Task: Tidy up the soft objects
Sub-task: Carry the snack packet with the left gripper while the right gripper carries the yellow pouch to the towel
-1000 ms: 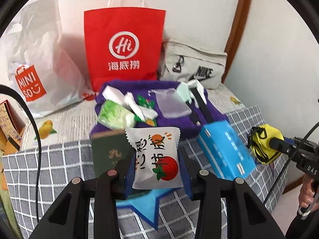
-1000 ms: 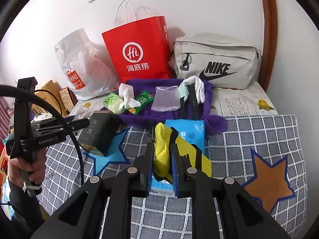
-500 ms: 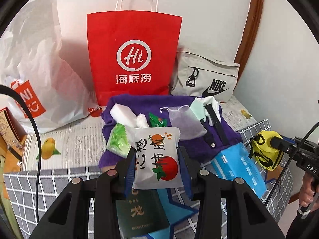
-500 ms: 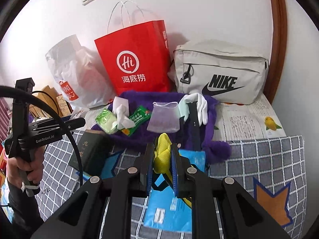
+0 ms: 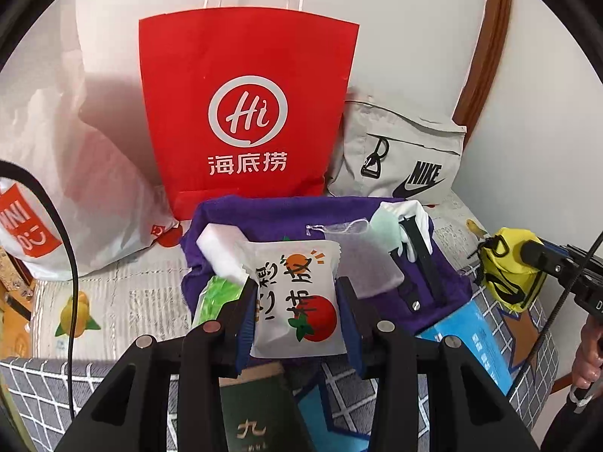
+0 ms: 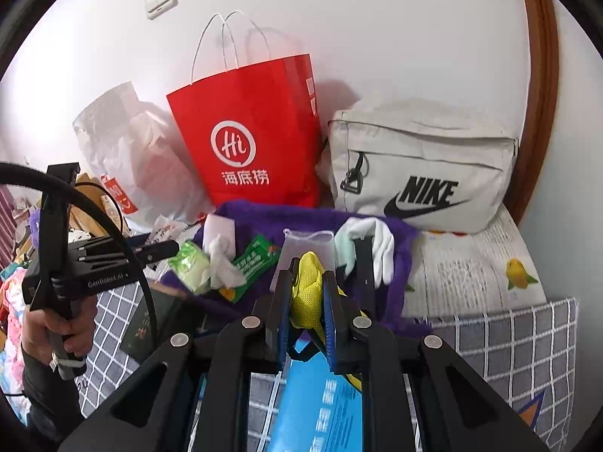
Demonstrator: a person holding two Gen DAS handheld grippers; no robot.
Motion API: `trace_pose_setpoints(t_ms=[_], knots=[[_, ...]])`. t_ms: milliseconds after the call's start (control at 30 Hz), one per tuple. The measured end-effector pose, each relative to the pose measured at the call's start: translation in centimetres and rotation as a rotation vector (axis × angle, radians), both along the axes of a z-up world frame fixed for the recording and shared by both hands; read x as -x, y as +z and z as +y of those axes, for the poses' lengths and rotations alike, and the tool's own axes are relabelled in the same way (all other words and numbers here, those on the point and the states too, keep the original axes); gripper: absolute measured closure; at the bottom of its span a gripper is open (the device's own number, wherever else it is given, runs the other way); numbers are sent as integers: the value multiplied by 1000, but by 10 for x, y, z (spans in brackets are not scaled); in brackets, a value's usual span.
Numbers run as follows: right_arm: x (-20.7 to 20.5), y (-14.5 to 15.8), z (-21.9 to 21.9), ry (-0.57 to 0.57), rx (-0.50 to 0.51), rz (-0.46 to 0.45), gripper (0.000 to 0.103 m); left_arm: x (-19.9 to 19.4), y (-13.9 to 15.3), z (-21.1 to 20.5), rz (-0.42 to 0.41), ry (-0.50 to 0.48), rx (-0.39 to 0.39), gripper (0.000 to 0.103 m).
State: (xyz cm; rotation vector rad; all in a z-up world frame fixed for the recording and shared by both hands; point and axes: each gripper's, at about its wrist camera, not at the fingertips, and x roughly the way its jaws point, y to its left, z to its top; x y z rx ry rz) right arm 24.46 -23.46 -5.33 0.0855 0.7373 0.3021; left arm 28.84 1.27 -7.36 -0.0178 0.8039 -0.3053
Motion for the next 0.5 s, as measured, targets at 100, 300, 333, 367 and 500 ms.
trace_pose_setpoints(t_ms=[100, 300, 333, 367, 500], knots=[[-15, -1, 4, 11, -9, -11, 87, -9, -1, -1, 5, 6, 13, 65], [-46, -4, 11, 4, -52, -8, 87, -28, 0, -6, 11, 23, 17, 65], [-50, -5, 12, 5, -58, -8, 87, -31, 0, -5, 11, 30, 19, 65], [-56, -6, 13, 8, -68, -5, 87, -34, -1, -5, 10, 37, 19, 65], [-72, -11, 14, -1, -99, 10, 87, -43, -4, -2, 8, 55, 27, 65]])
